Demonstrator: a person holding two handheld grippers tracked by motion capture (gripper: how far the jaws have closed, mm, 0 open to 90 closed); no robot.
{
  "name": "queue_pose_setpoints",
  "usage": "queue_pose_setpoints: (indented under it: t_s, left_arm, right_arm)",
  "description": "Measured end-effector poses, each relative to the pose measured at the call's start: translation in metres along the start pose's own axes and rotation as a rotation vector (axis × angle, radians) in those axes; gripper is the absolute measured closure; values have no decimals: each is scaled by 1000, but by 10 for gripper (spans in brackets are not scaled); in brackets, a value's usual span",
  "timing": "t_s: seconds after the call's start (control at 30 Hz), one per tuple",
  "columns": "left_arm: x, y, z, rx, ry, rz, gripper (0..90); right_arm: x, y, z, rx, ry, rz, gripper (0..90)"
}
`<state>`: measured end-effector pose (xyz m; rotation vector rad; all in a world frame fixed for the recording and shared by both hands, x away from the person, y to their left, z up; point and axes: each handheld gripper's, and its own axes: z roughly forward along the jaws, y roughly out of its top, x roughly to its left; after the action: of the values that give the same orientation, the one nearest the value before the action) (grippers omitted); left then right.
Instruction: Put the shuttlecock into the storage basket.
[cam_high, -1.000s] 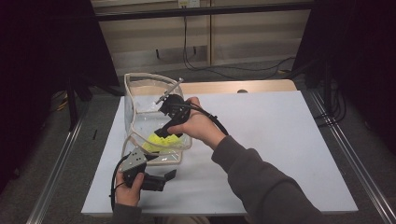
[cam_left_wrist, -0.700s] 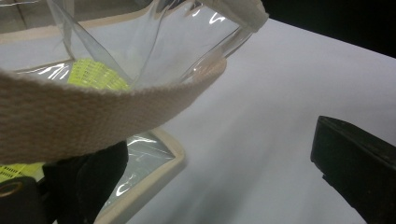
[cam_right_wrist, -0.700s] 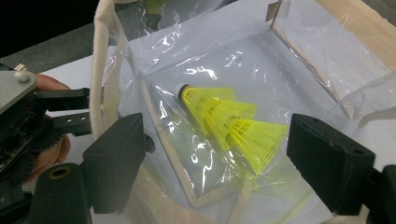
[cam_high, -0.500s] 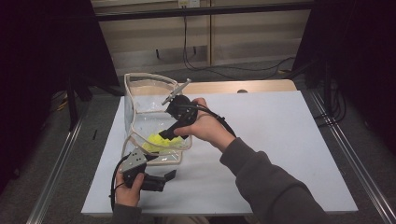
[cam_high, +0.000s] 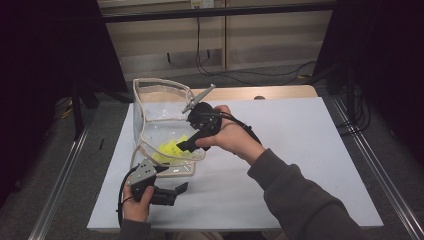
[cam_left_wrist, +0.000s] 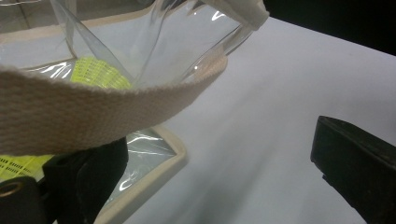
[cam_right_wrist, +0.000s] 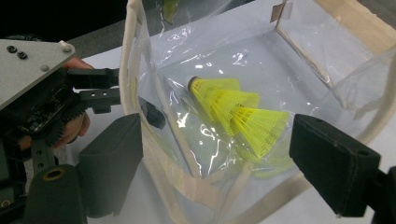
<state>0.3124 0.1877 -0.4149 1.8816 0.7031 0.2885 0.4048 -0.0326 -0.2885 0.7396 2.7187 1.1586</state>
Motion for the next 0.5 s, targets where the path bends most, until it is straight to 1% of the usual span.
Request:
queue_pose_setpoints:
  t_s: [0.07,0.17,0.33,0.5]
  left_arm:
    - [0,0,0,-3,-1,0,39]
    - [-1,0,0,5,7,2,38]
    - [-1,0,0,5,7,0,38]
    - [-1,0,0,3,9,-2,39]
  right_arm:
    - [-1,-2,-4,-6,2,2,174]
    - [-4,-6,-11,-16,-2,2,174]
    - [-8,-14,-21,-17,-11,2,172]
    - [-11,-23,-30,-34,-5,3,168]
